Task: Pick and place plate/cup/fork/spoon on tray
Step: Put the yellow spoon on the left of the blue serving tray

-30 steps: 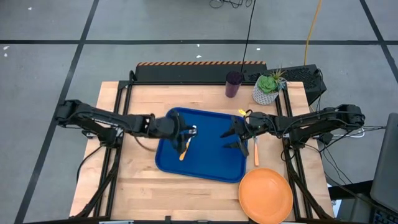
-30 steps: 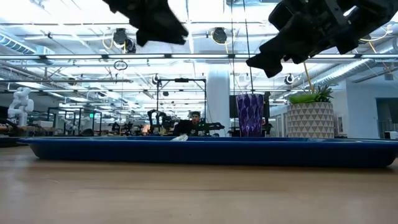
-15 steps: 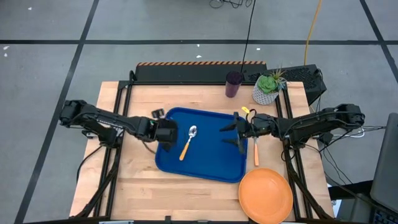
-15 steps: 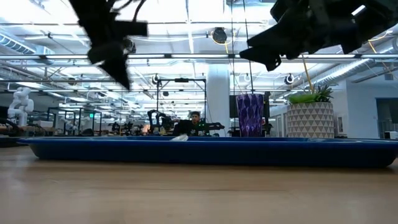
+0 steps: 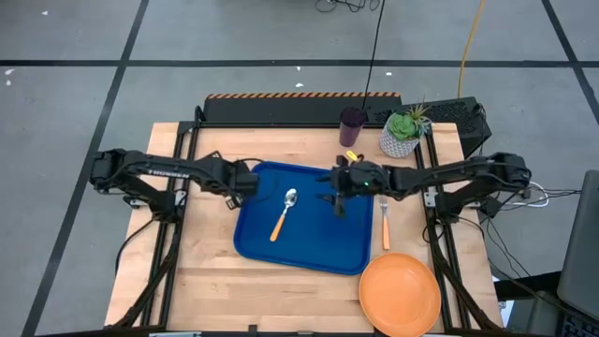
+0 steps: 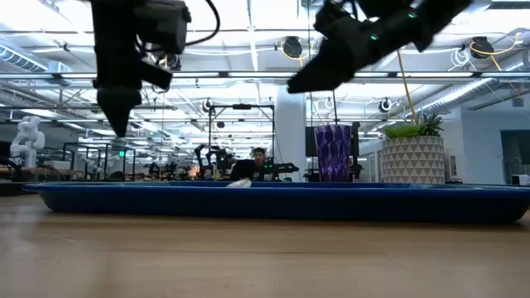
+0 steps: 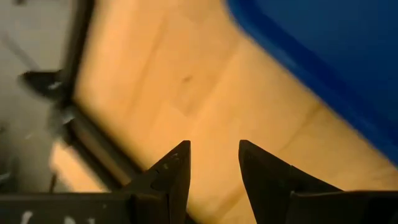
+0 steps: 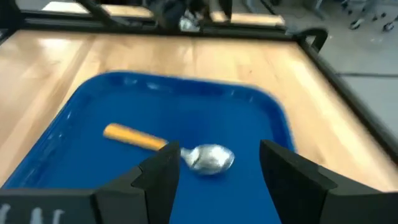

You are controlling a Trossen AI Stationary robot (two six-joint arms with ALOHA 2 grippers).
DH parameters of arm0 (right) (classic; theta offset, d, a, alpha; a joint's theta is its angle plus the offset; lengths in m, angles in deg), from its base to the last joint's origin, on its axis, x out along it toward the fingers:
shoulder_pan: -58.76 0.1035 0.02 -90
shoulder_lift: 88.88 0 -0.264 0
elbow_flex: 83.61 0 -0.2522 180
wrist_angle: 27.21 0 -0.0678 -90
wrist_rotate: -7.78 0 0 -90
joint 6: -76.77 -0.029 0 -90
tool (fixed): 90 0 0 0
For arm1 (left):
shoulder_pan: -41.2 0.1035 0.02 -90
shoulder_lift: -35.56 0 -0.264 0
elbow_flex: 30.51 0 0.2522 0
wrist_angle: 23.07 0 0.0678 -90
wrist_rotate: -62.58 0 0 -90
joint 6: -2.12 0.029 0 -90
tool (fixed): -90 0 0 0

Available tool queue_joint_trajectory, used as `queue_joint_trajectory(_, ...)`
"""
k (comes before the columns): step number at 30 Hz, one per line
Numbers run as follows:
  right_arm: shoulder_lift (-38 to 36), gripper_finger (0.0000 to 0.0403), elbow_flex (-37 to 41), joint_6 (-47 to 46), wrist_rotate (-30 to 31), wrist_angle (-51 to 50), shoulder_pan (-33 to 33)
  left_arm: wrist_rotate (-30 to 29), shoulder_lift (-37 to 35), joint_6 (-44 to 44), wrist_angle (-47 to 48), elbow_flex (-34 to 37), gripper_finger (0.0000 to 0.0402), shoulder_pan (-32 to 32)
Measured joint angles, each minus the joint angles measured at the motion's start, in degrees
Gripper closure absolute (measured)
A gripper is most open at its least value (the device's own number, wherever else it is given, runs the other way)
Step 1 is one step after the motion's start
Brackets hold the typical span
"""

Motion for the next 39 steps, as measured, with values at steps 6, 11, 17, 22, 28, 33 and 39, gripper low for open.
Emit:
queue_joint_trajectory(6,5.11,0.0190,-3.29,1.53,-3.23,-2.07,-0.46,6.44,0.00,10.35,-7.31,6.67,0.0261,4.38)
queue_joint_trajectory(11,10.76,0.0198,-3.22,1.14,-4.65,-0.84,-0.79,5.99,-0.65,13.29,-10.24,10.20,0.0261,6.82)
queue_joint_trajectory(17,17.67,0.0215,-6.00,-0.30,-9.39,6.60,-2.52,7.54,-0.83,18.93,-17.75,13.72,0.0261,8.31)
queue_joint_trajectory(22,24.77,0.0222,-15.09,3.07,-10.82,-1.17,-2.46,7.62,-0.85,18.77,-21.60,14.68,0.0261,9.06)
queue_joint_trajectory(28,27.78,0.0223,-19.14,4.79,-10.60,-7.14,-2.51,7.69,-0.87,17.20,-22.00,16.24,0.0261,8.88)
queue_joint_trajectory(33,27.92,0.0253,-18.48,6.97,-12.54,-7.84,-0.83,8.65,-0.87,16.33,-24.36,16.96,0.0261,8.88)
queue_joint_trajectory(39,29.57,0.0389,-18.33,6.48,-13.61,-6.01,0.08,8.74,-0.87,16.35,-27.78,16.96,0.0261,8.84)
